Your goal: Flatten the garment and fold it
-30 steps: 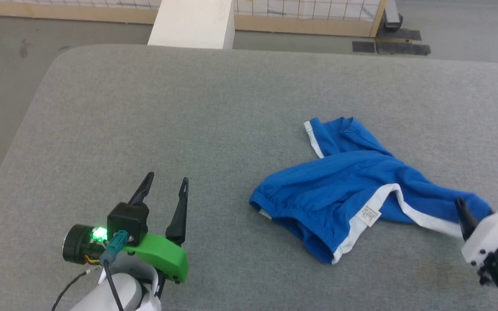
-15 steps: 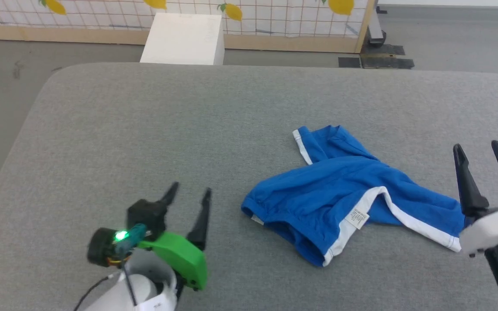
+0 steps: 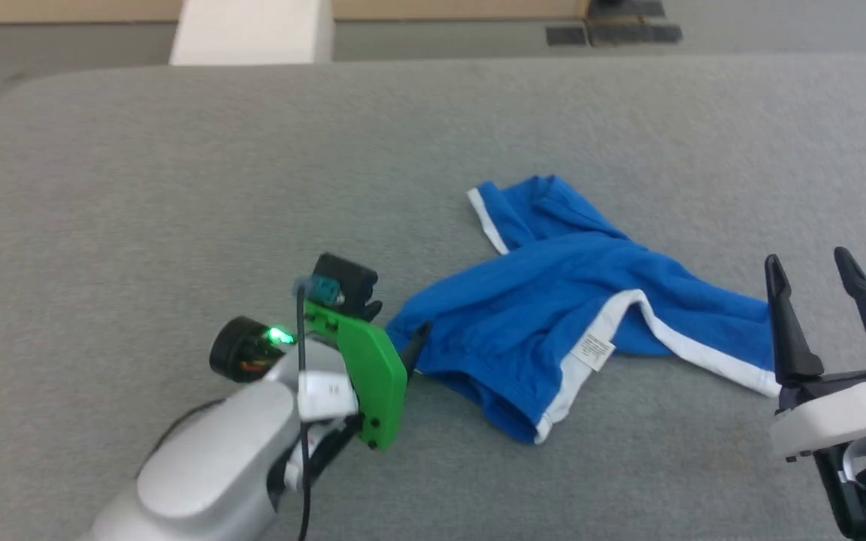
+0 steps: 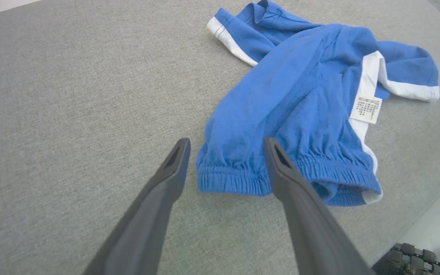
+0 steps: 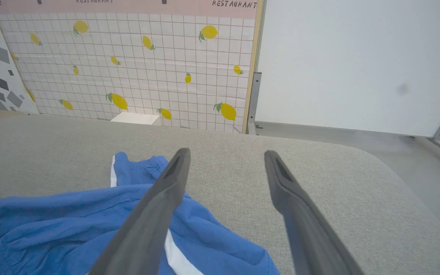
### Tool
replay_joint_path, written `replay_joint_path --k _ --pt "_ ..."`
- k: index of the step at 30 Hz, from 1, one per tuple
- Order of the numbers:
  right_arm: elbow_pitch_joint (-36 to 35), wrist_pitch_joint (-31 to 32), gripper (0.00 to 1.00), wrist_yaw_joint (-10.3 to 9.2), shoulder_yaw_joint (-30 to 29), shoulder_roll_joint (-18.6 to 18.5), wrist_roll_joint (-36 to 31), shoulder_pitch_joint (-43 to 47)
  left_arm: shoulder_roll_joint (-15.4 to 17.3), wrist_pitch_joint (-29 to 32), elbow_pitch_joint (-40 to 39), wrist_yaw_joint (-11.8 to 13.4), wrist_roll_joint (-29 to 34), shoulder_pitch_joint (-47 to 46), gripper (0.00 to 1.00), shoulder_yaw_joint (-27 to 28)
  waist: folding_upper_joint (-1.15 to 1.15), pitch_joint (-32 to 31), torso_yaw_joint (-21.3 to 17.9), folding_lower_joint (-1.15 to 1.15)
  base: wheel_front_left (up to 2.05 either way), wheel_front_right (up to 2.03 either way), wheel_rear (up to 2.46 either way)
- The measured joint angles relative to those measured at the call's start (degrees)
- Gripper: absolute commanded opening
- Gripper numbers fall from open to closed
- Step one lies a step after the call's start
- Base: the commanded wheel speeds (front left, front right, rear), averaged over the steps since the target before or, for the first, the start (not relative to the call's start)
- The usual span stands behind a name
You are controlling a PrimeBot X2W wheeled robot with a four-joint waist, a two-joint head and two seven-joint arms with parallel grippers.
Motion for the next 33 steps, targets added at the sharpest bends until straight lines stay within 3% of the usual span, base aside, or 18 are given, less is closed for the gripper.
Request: replay_joint_path --k 11,12,13,19,26,28,29,33 --pt "0.43 -0.22 1.00 0.00 -0.25 3.99 1.49 -1.08 -0.04 8.17 7.91 -4.00 -2.15 -3.32 1.00 -2.96 0.00 5.29 -4.71 0.00 0.00 0.00 0.00" --pt "0.42 -0.22 1.00 0.00 -0.09 4.05 1.47 -1.20 -0.03 8.58 8.09 -4.31 -2.63 -3.33 0.58 -3.08 0.00 5.59 -4.96 0.00 0.00 0.00 0.00" --pt "0.43 -0.22 1.00 0.00 0.12 4.13 1.41 -1.24 0.07 8.95 8.11 -4.80 -3.04 -3.42 0.00 -3.03 0.00 5.92 -5.27 0.00 0.00 0.00 0.00" --pt "1.00 -0.23 1.00 0.00 0.48 4.53 0.88 -1.24 0.38 6.11 8.15 -5.14 -3.19 -3.21 0.00 -2.46 0.00 5.85 -5.79 0.00 0.00 0.00 0.00" --pt "2.00 0.03 1.00 0.00 0.42 4.65 0.81 -1.24 1.56 -3.89 6.88 -0.68 0.83 -3.90 0.00 1.98 0.00 2.71 -4.47 0.00 0.00 0.00 0.00" --pt "2.05 0.12 1.00 0.00 0.51 4.65 0.82 -1.24 2.65 -6.28 6.23 0.87 1.67 -4.82 0.00 3.70 0.00 1.71 -3.94 0.00 0.00 0.00 0.00" --pt "2.03 0.31 1.00 0.00 0.80 4.65 0.82 -1.25 4.78 -9.36 5.37 2.68 3.77 -6.20 0.00 5.99 0.00 0.76 -3.19 0.00 0.00 0.00 0.00" --pt "1.99 0.37 1.00 0.00 1.45 4.66 0.81 -1.32 7.34 -11.83 5.47 4.37 4.54 -7.18 0.00 8.44 0.00 0.73 -2.77 0.00 0.00 0.00 0.00"
